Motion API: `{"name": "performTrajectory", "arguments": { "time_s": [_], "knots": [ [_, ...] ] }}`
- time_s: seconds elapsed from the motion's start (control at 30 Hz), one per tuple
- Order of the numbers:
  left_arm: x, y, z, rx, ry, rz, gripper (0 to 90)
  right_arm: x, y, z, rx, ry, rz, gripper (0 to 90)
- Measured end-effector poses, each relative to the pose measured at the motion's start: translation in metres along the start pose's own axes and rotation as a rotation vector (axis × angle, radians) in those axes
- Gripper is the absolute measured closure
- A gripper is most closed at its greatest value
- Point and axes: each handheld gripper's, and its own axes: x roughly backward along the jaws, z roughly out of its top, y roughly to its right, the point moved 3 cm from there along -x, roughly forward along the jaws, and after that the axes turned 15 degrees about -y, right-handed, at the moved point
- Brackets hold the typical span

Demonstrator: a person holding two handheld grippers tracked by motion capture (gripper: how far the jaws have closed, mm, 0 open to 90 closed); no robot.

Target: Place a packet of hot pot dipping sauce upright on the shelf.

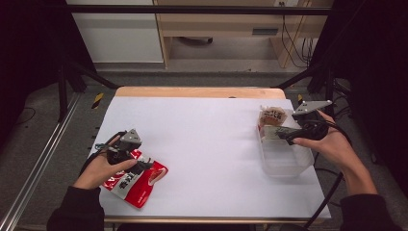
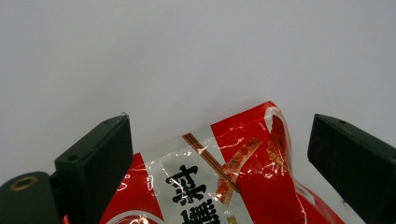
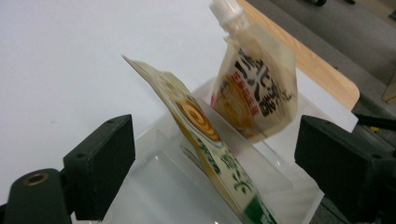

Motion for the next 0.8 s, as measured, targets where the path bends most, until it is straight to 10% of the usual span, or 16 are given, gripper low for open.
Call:
{"name": "performTrajectory", "arguments": {
  "time_s": [0.8],
  "knots": [
    [0.006, -0.005, -0.002, 0.027, 0.034, 0.044, 6.9, 0.025, -0.075, 0.063, 0.068, 0.085, -0.015, 15.5]
  ]
}}
